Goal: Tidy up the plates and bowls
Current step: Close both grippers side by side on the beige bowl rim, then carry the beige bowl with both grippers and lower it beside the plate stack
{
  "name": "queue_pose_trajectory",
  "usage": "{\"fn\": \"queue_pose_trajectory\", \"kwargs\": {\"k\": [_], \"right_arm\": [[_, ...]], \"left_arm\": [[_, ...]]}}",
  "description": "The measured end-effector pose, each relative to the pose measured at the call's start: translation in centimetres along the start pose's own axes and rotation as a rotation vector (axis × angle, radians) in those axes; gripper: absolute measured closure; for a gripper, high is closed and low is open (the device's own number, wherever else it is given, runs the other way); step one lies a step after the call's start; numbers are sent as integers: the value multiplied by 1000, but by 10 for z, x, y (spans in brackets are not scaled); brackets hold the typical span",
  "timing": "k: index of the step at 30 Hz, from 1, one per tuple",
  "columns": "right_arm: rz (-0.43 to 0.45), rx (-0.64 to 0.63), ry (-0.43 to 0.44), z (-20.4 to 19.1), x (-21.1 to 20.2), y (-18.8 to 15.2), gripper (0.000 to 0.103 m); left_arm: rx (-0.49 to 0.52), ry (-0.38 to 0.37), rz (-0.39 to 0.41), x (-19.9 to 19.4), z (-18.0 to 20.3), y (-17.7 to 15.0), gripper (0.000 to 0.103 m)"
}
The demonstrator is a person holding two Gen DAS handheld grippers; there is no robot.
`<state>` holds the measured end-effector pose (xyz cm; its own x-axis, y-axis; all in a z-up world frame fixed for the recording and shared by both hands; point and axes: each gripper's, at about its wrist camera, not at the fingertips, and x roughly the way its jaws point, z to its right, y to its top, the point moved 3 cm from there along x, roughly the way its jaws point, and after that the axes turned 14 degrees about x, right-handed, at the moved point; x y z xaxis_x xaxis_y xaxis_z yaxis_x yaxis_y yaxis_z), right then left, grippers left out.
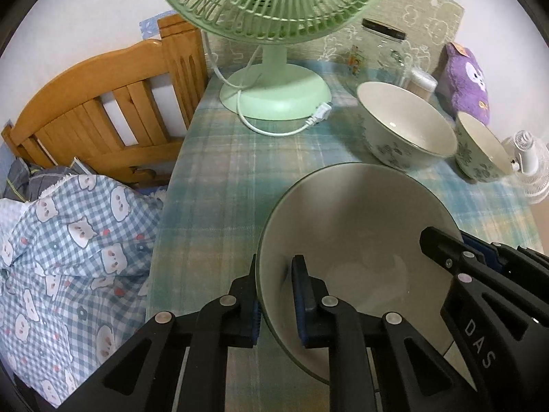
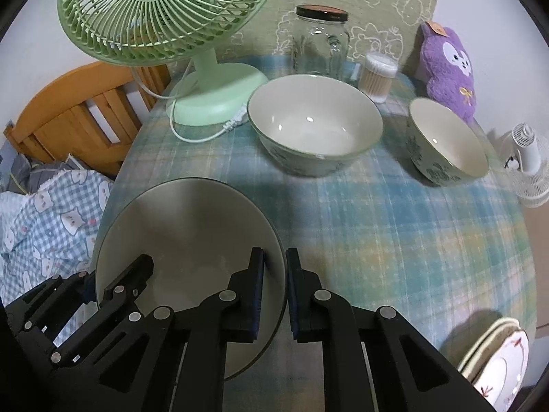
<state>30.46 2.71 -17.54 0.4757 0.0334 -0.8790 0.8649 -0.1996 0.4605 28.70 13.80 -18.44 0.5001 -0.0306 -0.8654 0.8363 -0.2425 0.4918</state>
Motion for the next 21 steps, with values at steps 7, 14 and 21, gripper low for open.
{"fn": "queue_pose_trajectory", "kwargs": {"k": [7,14,21], "right_arm": [[-5,9,-27,25,-22,-20,88],[-15,5,-30,48,-44,-52,88],[-31,-16,-19,75,-64,-81,88]], "left_arm": [[28,-30,12,-19,27,-16,90],[34,-28,10,-40,52,-41,90],[-7,-14,-6,-57,82,-67,90]]}}
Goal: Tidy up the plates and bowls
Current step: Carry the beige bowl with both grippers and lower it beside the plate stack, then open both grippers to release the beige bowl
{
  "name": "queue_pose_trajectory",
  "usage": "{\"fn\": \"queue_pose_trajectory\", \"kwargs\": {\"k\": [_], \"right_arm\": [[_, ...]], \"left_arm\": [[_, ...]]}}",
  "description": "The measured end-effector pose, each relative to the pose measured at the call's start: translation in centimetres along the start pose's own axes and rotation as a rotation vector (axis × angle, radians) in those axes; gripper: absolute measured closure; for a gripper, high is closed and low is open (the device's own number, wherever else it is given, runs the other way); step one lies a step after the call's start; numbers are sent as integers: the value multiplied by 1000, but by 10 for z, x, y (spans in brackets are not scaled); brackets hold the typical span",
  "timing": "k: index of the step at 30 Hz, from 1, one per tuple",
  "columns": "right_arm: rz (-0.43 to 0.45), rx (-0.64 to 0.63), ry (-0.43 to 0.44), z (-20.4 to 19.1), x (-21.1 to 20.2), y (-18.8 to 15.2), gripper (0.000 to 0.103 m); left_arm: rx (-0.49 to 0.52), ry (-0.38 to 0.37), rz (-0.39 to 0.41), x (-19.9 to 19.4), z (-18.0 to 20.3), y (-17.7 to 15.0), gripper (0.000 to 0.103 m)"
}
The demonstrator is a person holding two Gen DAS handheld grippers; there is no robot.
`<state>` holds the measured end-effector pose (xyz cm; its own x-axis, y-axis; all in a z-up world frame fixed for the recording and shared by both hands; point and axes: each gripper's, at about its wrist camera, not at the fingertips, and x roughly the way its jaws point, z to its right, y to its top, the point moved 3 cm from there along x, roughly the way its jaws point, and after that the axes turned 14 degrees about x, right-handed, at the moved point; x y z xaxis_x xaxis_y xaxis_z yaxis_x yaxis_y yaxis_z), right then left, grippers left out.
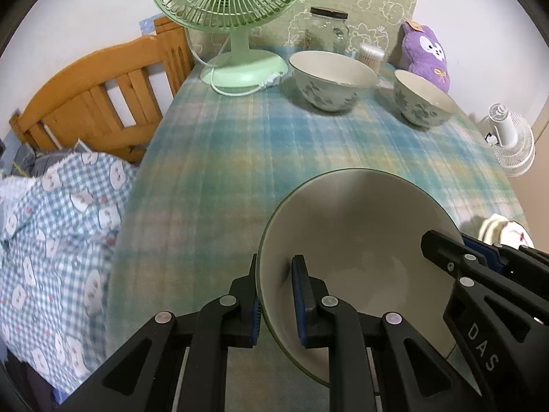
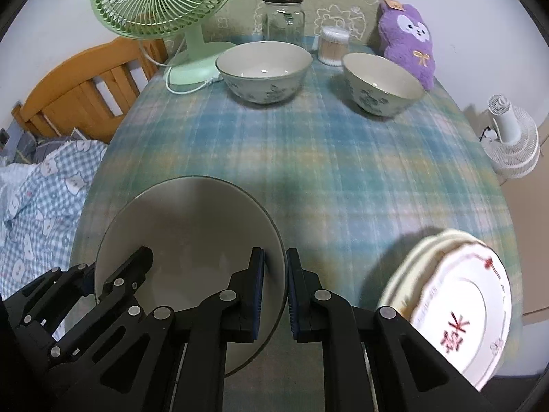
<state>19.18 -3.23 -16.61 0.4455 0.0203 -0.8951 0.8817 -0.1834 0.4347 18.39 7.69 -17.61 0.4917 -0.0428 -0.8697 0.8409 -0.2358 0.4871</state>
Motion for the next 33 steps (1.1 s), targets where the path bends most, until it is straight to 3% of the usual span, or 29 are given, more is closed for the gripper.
{"fn": "queue_pose_trajectory", "kwargs": {"k": [21,23,26,28,29,30,32,33], "right_arm": [[12,68,29,58,-17,-43,88],[14,61,26,57,-18,-44,88],[10,56,30,55,-19,-45,87],[-4,44,31,53,-18,-44,84],[-8,40,21,53,-18,-43,76],[-9,37,13,52,-19,-42,60],[5,45,-2,53,-24,-39,37],[16,55,-6,54,-28,-37,33]], "left_arm": [[14,29,-6,-17,53,-34,90],[17,22,-17,-16,53,-34,84],[31,-1,-26,-17,56,-34,66],[55,-7,-30,-19,58,-33,52],[53,-17,-35,-19,57,-32,45],[51,-19,-37,-20,56,-31,38],[57,-16,-28,-25,53,-27,36],[62,-19,-23,-27,52,-24,34]]}}
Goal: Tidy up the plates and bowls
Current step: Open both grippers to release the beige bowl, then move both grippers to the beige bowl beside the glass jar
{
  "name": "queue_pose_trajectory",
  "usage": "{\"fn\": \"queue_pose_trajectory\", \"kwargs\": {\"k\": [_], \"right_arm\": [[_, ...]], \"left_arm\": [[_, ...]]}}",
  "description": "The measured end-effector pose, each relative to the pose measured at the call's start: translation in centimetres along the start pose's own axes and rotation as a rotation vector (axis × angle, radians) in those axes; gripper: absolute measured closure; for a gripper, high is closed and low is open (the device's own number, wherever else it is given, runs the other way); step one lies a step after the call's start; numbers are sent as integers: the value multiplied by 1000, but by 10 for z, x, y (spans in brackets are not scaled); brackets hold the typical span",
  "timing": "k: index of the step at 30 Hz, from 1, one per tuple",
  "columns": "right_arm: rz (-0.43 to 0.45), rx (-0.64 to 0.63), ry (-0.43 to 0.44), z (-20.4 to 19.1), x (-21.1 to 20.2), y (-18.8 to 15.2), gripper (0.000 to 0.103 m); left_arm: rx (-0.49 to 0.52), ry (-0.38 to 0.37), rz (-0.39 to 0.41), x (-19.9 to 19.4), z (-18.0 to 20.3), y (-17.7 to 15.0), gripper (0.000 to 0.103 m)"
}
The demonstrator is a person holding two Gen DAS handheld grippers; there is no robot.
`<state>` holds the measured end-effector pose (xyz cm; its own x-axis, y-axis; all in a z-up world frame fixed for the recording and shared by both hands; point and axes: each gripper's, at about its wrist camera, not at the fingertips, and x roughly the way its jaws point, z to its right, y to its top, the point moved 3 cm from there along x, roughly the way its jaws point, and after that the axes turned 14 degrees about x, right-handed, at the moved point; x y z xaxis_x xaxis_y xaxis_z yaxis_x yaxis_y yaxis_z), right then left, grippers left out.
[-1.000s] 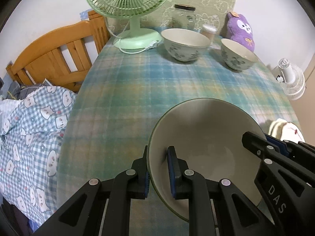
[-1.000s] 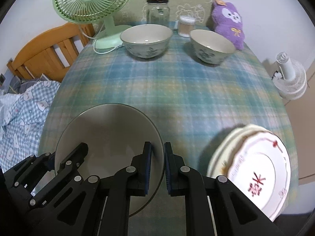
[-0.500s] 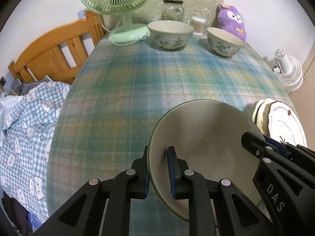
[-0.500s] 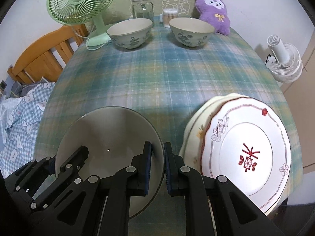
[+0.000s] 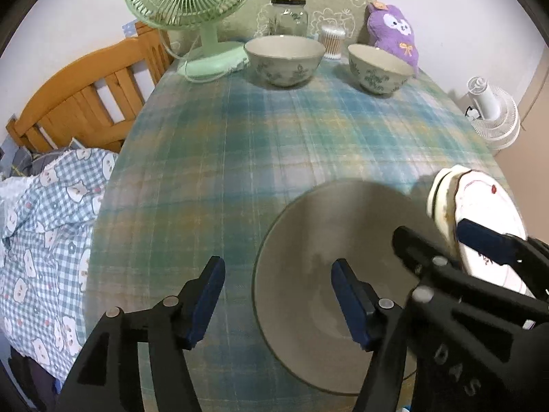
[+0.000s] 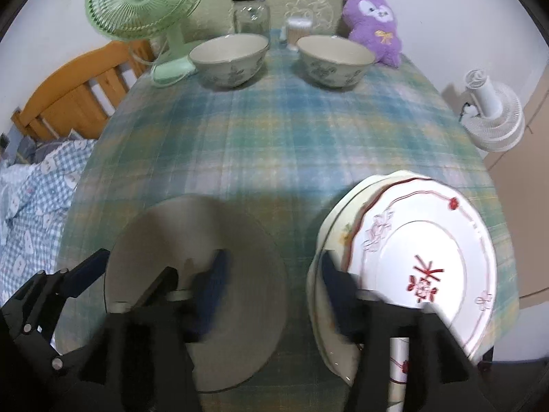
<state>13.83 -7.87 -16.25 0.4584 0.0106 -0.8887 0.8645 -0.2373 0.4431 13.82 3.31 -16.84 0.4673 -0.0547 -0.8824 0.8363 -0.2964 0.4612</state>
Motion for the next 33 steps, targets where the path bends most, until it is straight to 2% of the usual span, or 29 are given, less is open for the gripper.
{"fn": "queue_pose_trajectory", "kwargs": {"k": [9,19,33], "right_arm": [[43,85,-3,1,-31,30,31],[124,146,-14,9,-53,88,31],[181,62,25,38,-39,184,31]], "left_arm": [[50,-15,65,-28,-8,36,23],[96,-14,145,-41,-4,100,22],[7,62,169,-25,20,187,22]]}}
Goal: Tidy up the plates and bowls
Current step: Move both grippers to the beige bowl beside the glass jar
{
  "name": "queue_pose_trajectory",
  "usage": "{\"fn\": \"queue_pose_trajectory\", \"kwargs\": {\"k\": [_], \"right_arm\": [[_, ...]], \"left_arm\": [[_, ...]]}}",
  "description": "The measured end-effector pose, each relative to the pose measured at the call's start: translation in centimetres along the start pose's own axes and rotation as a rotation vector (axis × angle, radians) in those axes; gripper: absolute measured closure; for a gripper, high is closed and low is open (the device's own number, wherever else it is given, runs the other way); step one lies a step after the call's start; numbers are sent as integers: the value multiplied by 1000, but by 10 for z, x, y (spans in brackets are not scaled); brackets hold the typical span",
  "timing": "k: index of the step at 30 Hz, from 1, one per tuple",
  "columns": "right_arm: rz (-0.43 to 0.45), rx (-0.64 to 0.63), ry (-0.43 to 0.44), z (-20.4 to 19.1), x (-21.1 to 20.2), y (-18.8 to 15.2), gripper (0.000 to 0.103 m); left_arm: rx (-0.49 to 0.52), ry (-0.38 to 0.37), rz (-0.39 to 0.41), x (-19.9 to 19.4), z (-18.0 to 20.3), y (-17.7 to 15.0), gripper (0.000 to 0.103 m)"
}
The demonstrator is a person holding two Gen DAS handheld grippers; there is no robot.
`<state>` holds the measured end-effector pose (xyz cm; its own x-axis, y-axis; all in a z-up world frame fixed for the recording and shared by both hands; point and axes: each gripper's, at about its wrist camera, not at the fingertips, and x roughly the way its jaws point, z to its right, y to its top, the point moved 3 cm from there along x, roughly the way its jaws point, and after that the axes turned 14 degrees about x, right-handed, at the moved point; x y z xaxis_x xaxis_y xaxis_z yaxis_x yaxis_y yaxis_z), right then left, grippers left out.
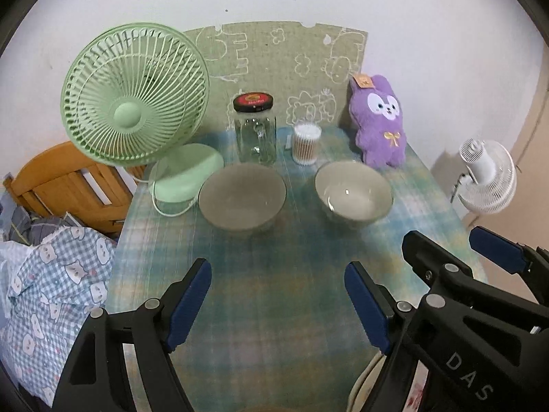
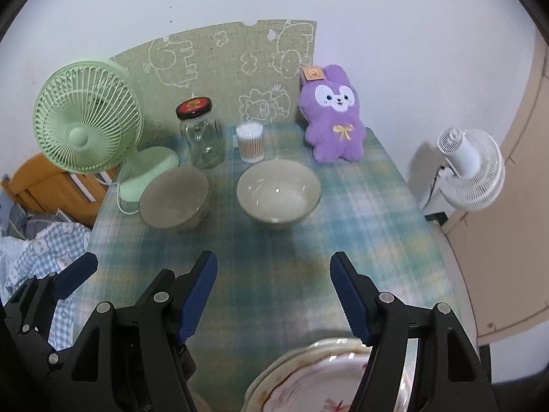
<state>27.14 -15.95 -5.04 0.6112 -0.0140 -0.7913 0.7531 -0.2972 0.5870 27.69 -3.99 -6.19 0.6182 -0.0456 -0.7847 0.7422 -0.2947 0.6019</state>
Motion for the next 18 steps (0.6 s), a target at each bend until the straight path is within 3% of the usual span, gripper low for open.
{"fn": "queue_pose_trajectory", "kwargs": {"k": [7,18], "right_arm": [[-4,-28,61,15,23,43,31],[-14,-49,51,33,81,97,31]], "left_arm": [[-16,67,25,17,18,36,22],[-82,69,-10,73,36,78,22]]}}
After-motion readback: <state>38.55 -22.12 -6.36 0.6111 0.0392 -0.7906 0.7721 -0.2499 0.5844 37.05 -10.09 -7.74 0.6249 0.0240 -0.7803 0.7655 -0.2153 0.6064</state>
